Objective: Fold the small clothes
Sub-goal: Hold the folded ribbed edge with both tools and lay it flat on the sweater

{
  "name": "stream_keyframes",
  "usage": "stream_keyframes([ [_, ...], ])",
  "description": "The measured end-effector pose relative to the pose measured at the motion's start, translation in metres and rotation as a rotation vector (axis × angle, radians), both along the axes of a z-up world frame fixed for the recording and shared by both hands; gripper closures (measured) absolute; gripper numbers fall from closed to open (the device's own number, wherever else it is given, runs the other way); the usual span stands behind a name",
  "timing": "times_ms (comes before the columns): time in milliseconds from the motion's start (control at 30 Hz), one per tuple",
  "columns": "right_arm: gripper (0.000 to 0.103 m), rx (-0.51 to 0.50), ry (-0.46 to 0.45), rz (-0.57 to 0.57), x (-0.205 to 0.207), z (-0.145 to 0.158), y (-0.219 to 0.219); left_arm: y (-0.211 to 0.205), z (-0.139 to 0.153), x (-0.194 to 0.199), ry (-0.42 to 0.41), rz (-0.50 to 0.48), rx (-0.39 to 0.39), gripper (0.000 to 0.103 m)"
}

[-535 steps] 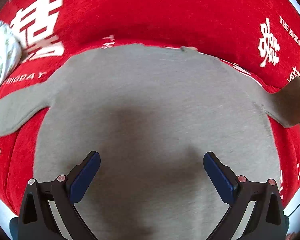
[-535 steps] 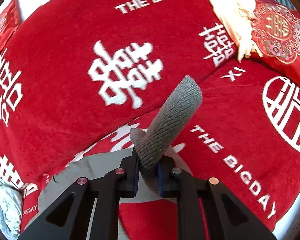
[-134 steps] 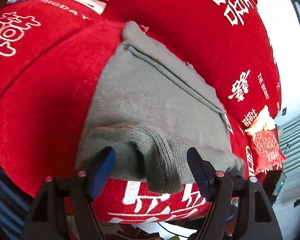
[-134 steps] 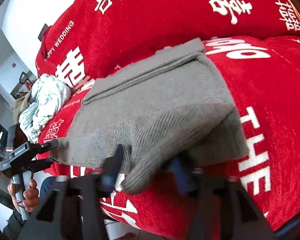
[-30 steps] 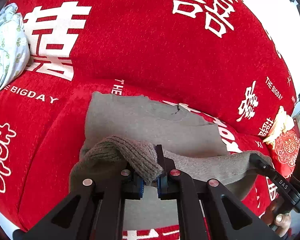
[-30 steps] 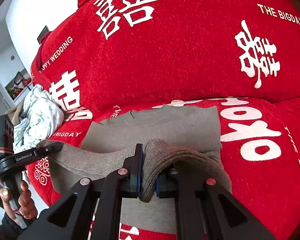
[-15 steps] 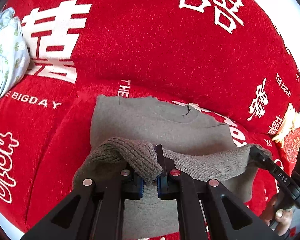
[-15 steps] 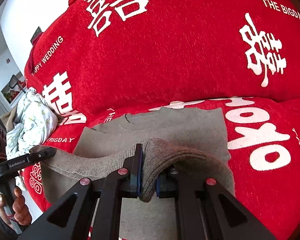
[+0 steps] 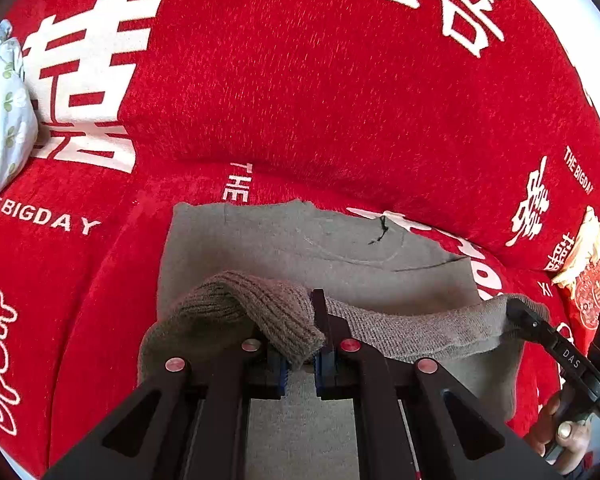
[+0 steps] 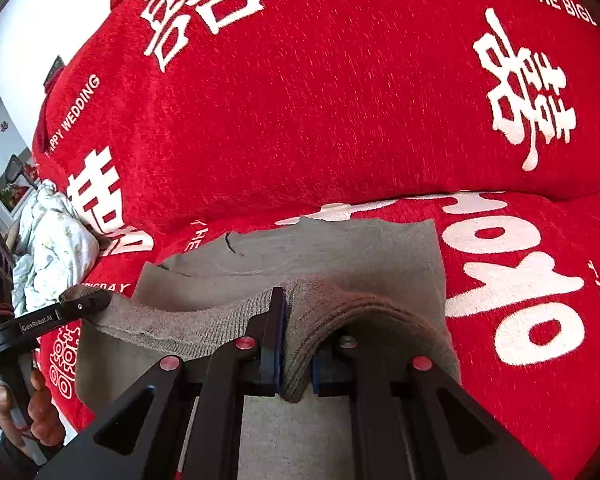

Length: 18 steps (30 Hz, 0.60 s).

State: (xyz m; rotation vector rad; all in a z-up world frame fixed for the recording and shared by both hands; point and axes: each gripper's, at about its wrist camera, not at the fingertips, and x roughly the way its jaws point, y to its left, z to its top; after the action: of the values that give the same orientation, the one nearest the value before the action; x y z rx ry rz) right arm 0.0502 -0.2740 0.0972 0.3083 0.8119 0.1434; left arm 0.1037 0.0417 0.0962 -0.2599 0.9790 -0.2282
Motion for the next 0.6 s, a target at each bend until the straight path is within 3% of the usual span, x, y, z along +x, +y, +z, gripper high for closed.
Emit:
stream_keyframes([
  [433, 0.092, 0.049, 0.034, -0.020, 0.054, -0.015, -0.014, -0.010, -0.028, 0.065, 0.054, 0.015, 0.026, 0.093],
  [600, 0.092, 0.076, 0.087, -0.035, 0.083, -0.034, -0.020, -0.010, -0.048, 0.091, 0.106, 0.026, 0.026, 0.093],
])
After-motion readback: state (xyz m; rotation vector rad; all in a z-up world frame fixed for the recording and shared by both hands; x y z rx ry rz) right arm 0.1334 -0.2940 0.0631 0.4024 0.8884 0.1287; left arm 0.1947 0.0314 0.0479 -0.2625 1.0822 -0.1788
